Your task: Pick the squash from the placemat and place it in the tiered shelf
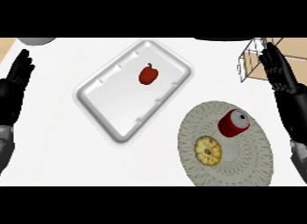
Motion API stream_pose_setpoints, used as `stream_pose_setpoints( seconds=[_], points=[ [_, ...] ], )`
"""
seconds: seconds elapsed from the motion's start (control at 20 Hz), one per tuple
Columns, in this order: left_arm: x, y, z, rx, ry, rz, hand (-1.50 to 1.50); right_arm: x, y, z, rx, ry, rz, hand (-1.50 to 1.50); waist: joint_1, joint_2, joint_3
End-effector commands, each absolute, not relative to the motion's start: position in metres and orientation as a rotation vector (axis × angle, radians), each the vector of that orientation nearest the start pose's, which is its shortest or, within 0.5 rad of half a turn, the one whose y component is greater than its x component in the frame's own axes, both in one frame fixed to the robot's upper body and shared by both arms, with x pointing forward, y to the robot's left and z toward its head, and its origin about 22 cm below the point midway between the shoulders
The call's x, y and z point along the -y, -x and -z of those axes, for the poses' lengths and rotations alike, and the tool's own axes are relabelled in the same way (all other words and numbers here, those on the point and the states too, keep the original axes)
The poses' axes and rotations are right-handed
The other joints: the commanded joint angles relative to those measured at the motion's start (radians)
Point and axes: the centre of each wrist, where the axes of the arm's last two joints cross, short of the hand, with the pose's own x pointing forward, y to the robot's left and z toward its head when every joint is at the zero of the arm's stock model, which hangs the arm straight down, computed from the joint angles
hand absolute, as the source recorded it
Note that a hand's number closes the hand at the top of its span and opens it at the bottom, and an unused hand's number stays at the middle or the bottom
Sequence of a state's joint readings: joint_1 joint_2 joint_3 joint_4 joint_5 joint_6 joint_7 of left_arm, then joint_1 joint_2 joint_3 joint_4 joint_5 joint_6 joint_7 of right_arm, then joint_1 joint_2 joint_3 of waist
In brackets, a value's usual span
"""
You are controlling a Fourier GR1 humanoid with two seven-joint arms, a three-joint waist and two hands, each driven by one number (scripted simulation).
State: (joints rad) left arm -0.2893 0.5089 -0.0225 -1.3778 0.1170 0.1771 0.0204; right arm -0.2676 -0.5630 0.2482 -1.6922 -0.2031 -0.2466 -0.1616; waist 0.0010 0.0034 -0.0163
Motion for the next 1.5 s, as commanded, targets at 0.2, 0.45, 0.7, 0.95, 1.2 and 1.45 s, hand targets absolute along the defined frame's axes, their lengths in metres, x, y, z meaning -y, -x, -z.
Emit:
stream_pose_setpoints(
  seconds=[0.2,0.45,0.7,0.95,1.2,1.45],
  points=[
    [-0.311,-0.269,0.011,1.249,-0.225,0.0,0.0,0.273,-0.275,-0.175,2.136,0.365,-0.818,1.5,-0.005,-0.008,0.013],
    [-0.295,-0.249,0.039,1.124,-0.09,-0.044,0.0,0.336,-0.284,-0.161,1.742,0.746,-0.748,1.5,-0.001,-0.002,0.015],
    [-0.282,-0.257,0.038,1.132,-0.102,-0.045,0.0,0.343,-0.269,-0.154,1.794,0.553,-0.967,-1.5,-0.005,-0.003,0.016],
    [-0.292,-0.249,0.035,1.093,-0.072,-0.058,0.0,0.321,-0.238,-0.179,1.651,0.426,-1.207,-1.5,-0.018,-0.007,0.014],
    [-0.313,-0.243,0.025,1.119,-0.084,-0.056,0.0,0.275,-0.2,-0.198,1.548,0.43,-1.339,-1.5,-0.012,-0.01,0.014],
    [-0.306,-0.245,0.025,1.117,-0.12,-0.054,0.0,0.236,-0.159,-0.207,1.441,0.555,-1.359,-1.5,-0.007,-0.008,0.013]
  ],
)
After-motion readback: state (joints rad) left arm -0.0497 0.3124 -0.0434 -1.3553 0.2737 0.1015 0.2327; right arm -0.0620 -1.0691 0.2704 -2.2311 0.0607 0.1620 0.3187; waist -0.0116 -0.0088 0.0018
